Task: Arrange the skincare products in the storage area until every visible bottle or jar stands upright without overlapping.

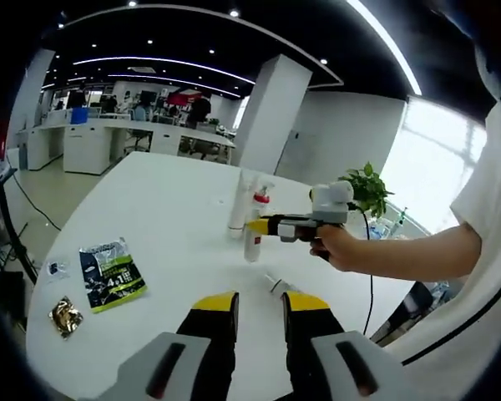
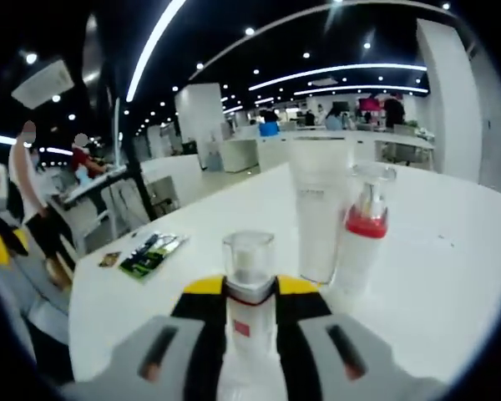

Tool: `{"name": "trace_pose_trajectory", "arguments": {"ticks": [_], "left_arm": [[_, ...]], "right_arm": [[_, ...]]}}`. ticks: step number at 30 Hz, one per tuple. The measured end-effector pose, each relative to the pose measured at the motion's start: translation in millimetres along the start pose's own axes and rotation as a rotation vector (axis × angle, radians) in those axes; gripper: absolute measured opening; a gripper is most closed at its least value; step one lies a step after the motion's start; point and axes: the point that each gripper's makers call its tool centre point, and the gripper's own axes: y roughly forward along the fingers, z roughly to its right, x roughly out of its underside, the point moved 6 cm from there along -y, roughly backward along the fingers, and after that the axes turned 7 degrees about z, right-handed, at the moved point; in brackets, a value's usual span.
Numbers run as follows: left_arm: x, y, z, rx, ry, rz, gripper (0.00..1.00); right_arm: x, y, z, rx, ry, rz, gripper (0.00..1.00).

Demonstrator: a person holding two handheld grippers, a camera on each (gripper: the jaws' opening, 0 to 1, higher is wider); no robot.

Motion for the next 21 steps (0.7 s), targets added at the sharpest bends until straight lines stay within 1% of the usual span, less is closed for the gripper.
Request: {"name": "trace_pose_trajectory", "arguments": {"ticks": [7,12,15,21], "left_arm": [[0.8,-1.5,-6.5,-0.025,-0.023,-0.001,0.21],[1.6,1.4,-8.6,-0.024,-0.029,-0.007,0.21],[1.2,2.8,-10.7,-0.023,-0.028,-0.012,0.21],[-4.1,5.0,-18.1,-0.032,-0.036,-0.005,0.21]], "right_arm": [[6.3,7.3,13.1,0.038,-0.034,0.018,0.19],[7.8,14.0,20.7,0.059,-0.05,0.041,0.19],[6.4,14.0,21.7,0.07,-0.058,0.047,0.19],[8.8,18.3,25.7,0.078,-0.093,0.06,0.19]]}}
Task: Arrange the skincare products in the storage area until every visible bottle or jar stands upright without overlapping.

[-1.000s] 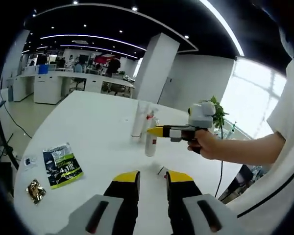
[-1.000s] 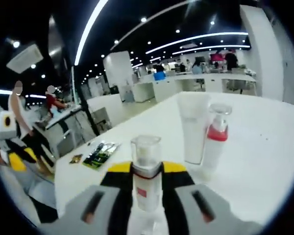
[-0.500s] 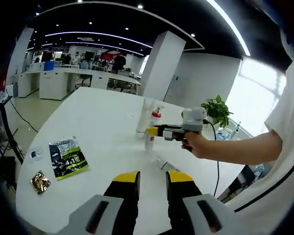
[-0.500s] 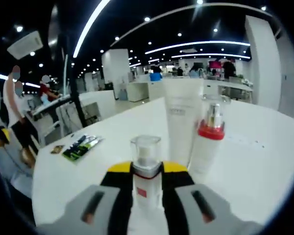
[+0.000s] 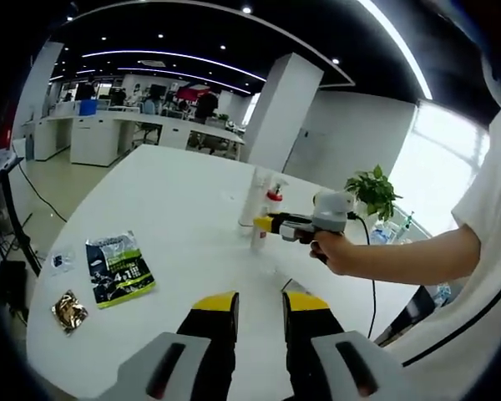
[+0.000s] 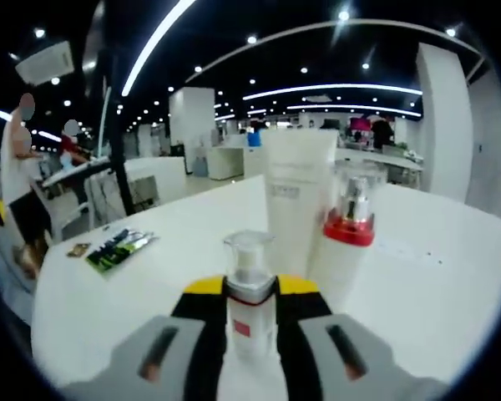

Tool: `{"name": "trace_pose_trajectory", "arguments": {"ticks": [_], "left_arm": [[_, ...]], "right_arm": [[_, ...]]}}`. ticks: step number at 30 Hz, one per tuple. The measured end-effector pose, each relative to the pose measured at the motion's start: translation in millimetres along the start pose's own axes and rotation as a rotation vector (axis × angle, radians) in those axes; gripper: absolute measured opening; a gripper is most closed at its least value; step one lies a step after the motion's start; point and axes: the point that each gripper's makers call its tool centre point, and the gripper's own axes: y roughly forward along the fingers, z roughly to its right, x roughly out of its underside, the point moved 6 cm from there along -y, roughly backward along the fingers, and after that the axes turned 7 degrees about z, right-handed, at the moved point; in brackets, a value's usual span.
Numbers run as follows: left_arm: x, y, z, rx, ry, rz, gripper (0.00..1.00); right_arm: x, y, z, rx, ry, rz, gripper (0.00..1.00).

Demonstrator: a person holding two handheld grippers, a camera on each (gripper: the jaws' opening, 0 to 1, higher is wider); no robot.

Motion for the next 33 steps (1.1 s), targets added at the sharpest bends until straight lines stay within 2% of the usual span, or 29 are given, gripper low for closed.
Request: {"name": "trace_pose_trajectory", "arguments": {"ticks": [17,27,33], "left_arm": [[-4.6,3.4,-10.7,-0.005,-0.01,-0.002,0.21],[-5.6,4.5,-8.6,-0.005,-0.006,0.003,0.21],[-1.6,5.5,-5.4,-0.01,-0.014,0.006,0.21]], "right_arm": [[3.5,-1.3,-0.2,0.024,-0.01,0.073,0.19],[2.6,-2.4,1.7,0.037,0.005,0.072,0.2],[3.3,-4.8,-1.3,0.031,-0.017,0.068,0.2]]}}
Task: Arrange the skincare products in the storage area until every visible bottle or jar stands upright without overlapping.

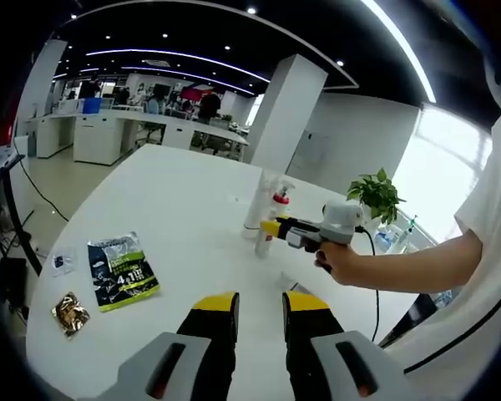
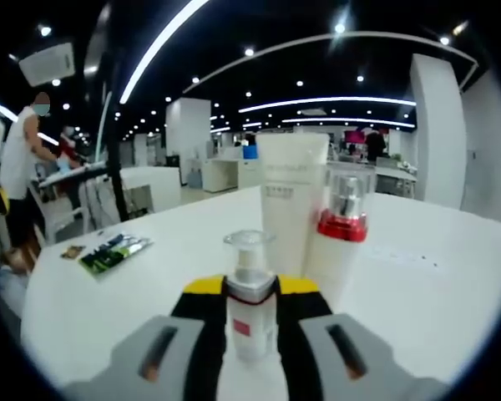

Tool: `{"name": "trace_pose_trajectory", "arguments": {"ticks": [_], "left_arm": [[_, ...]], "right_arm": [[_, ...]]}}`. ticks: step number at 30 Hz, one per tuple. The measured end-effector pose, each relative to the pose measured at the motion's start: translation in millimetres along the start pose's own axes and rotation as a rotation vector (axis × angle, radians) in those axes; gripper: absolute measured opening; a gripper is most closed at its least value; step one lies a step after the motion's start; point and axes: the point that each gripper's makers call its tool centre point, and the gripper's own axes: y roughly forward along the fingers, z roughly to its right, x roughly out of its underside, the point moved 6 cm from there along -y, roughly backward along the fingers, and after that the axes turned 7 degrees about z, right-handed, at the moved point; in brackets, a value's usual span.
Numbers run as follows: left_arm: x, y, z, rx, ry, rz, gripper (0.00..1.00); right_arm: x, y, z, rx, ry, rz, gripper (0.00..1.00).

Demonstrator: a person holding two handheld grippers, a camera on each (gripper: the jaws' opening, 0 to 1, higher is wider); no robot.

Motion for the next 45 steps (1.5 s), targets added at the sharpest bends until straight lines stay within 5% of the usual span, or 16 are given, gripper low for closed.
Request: {"name": "trace_pose_trajectory", "arguments": {"ticks": [17,21,24,35,45], "left_arm": [[2.6,1.9,5.6,0.008,-0.003,0.009,0.21],[3.9,-0.4,4.0,0.007,-0.002,0.006,0.21],[3.2,-2.2,2.0,0.004,-0.004,0.015,0.21],[6.2,-6.8,-3.6,-0.008,-0.024,0.026,0.21],[6.6,-10.4,-8.8,-0.033,-0.045,0.025,0.21]], "right_arm": [[1.8,-11.2,0.0,0.009,-0.017,-0.033,0.21],[14.0,-13.3,-0.4,0.012,0.003,-0.14,0.24],[13.1,-16.3,-0.1,0.022,0.029,-0.131,0.32],[36.4,-7.8,5.1,-0.013,-0.009,-0.268,0.29],[36.7,4.5,2.8,-0.059,-0.038,-0.266,0.22]]}}
